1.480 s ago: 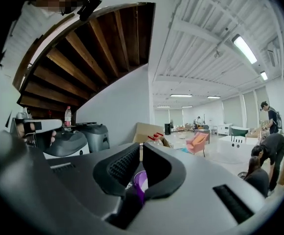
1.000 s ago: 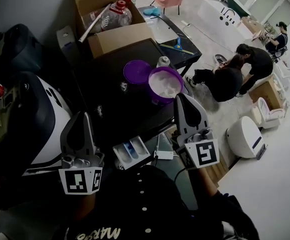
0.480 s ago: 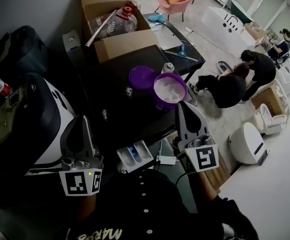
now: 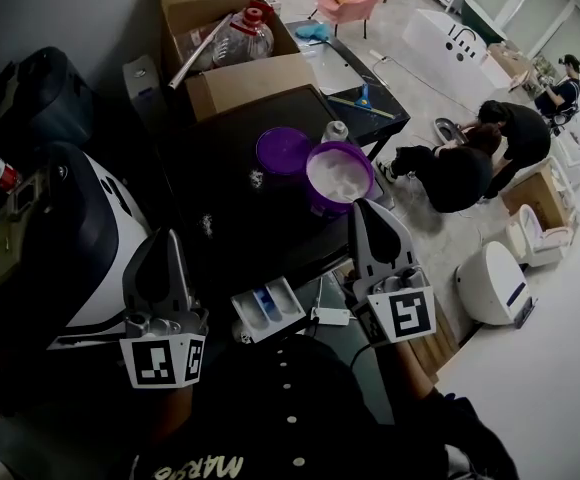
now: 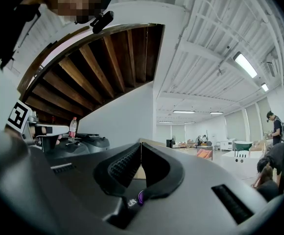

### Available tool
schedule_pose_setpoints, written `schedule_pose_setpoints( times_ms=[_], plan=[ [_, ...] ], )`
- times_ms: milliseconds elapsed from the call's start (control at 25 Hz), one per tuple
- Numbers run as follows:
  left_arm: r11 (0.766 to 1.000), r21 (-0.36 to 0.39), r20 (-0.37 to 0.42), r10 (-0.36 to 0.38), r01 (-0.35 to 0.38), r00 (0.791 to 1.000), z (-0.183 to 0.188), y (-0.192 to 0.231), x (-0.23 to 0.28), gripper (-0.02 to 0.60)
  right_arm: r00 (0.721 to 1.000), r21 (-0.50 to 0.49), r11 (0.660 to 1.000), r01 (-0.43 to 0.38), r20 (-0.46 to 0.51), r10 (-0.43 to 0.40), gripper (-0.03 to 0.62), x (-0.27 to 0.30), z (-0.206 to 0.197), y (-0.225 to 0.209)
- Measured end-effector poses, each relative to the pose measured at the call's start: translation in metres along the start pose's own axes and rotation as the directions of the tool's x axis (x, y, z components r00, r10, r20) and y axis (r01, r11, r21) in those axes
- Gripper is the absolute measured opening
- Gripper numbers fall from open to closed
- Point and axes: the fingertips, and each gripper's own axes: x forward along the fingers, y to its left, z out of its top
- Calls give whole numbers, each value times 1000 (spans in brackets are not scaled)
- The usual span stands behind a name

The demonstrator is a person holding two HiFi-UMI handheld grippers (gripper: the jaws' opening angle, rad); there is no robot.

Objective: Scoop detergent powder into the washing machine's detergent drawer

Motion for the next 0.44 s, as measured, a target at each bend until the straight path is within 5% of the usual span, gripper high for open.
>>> schedule_pose_setpoints(
  times_ms=[440],
  plan=[
    [1000,2,-4,-5,5,1000,-1,-7,2,14,1000,-37,999,-11,-2,11,29,-5,-12,-8]
  ],
)
